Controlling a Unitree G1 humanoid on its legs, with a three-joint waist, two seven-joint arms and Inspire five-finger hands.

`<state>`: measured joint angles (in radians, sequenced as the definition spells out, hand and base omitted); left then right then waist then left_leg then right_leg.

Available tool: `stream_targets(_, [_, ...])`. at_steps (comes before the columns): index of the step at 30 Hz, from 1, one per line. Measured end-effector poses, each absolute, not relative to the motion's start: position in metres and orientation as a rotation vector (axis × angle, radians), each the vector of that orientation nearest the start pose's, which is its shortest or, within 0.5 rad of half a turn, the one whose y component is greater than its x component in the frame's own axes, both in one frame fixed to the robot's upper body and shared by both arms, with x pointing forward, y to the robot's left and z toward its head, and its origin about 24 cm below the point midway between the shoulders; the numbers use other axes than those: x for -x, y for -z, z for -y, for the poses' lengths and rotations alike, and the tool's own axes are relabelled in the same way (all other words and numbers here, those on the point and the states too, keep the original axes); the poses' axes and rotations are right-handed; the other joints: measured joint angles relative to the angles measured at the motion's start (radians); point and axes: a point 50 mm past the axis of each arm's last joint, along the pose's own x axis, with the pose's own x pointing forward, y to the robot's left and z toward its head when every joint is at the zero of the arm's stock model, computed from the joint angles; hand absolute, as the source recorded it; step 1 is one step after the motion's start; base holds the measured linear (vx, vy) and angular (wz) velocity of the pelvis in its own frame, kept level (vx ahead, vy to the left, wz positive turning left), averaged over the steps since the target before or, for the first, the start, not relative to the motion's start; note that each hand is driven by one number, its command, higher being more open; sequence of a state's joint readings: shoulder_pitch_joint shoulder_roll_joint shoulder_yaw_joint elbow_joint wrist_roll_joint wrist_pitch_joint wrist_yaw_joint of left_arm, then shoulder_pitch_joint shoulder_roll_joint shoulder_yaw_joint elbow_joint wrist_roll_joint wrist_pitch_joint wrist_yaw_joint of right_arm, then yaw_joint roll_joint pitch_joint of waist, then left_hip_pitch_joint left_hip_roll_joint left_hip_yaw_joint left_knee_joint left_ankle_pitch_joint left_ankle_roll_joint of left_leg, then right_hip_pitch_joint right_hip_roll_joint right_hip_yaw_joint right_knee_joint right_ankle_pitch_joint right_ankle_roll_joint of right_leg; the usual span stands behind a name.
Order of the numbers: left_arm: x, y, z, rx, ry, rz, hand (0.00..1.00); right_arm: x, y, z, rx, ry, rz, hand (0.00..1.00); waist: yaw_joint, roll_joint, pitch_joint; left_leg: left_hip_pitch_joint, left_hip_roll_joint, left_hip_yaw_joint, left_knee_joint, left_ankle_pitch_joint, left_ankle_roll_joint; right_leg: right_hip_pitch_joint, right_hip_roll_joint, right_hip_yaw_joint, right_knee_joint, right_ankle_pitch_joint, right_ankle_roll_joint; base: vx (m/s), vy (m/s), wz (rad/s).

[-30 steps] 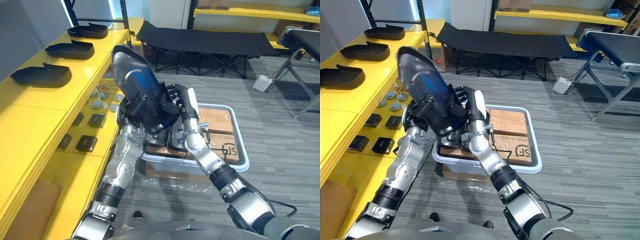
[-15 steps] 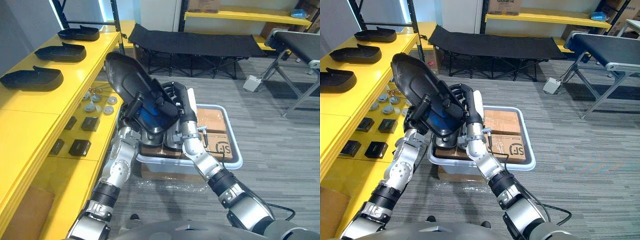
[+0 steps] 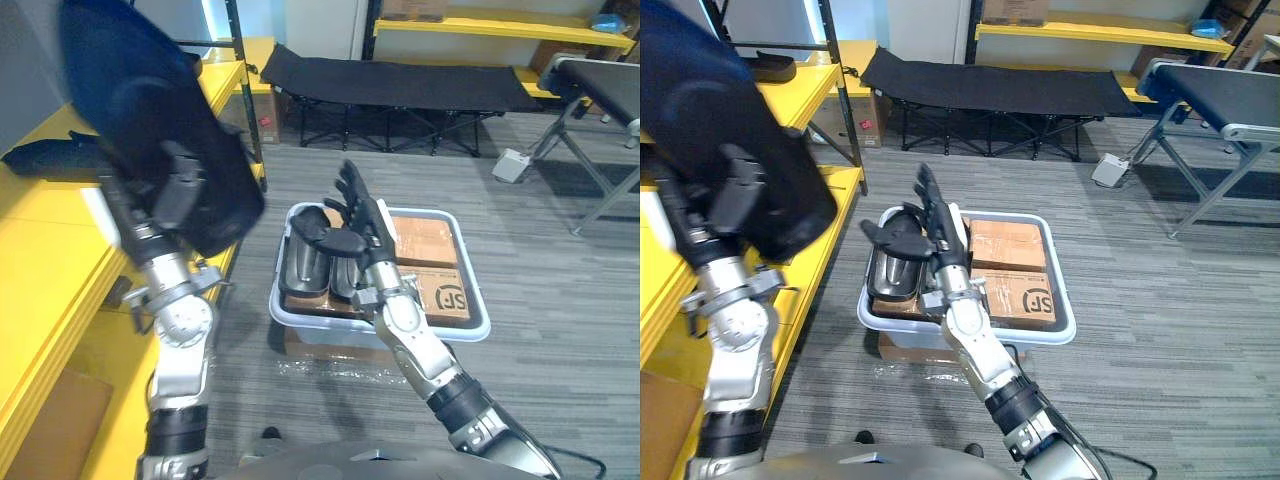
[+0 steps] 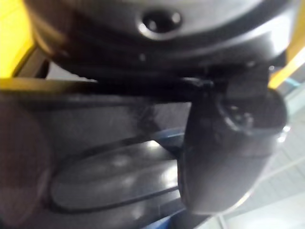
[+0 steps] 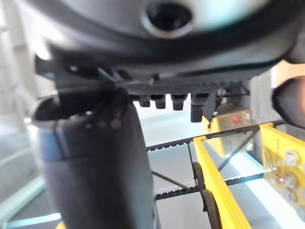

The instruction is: Walk over and take three plastic housings, then place them on the shelf

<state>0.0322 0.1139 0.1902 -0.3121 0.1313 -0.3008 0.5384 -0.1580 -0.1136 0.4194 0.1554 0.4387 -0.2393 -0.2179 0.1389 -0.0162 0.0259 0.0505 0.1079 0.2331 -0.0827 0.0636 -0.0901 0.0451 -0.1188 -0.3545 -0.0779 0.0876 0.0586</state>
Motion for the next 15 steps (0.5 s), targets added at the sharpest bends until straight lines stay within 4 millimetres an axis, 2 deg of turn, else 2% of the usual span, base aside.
stream_targets(1, [-0.204,-0.143,-0.229,-0.16,-0.696,0.68,0.0,-0.264,-0.046,0.086,-0.358,-0.172,0.047,1.0,0.003,0.004,-0.001,-0.002,-0.003,-0.004,0.0,0.0,0.0,0.0,0.0,-0.004,0.0,-0.001,0.001,0.01,0.003,0.09])
stream_targets(5, [-0.195,-0.137,-0.227,-0.253,-0.674,0.666,0.0,-0.26,-0.043,0.081,-0.42,-0.281,0.031,1.0,-0.002,0.014,-0.008,-0.007,-0.008,0.0,-0.001,0.0,0.001,-0.009,-0.004,0.002,0.0,-0.001,0.002,0.0,0.007,-0.02])
stream_targets(9, [-0.192,-0.12,-0.216,-0.237,-0.519,0.563,0.0,-0.249,-0.032,0.079,-0.432,-0.38,-0.01,1.0,-0.008,0.02,-0.013,-0.011,-0.008,0.008,-0.002,0.0,0.002,-0.019,-0.004,0.007,0.0,-0.001,0.002,0.0,0.002,-0.07])
stream_targets(11, [-0.19,-0.107,-0.21,-0.191,-0.463,0.494,0.0,-0.243,-0.023,0.082,-0.432,-0.384,-0.047,1.0,-0.008,0.023,-0.014,-0.017,-0.008,0.013,-0.001,0.0,0.002,-0.027,-0.004,0.015,0.0,-0.001,0.003,0.01,0.002,-0.07])
stream_targets(15, [-0.179,-0.07,-0.211,0.082,-0.413,0.31,0.0,-0.232,0.001,0.104,-0.379,-0.301,-0.143,1.0,-0.009,0.025,-0.014,-0.016,-0.008,0.02,-0.001,-0.001,0.002,-0.03,-0.003,0.022,0.0,0.0,0.004,0.02,0.001,-0.05])
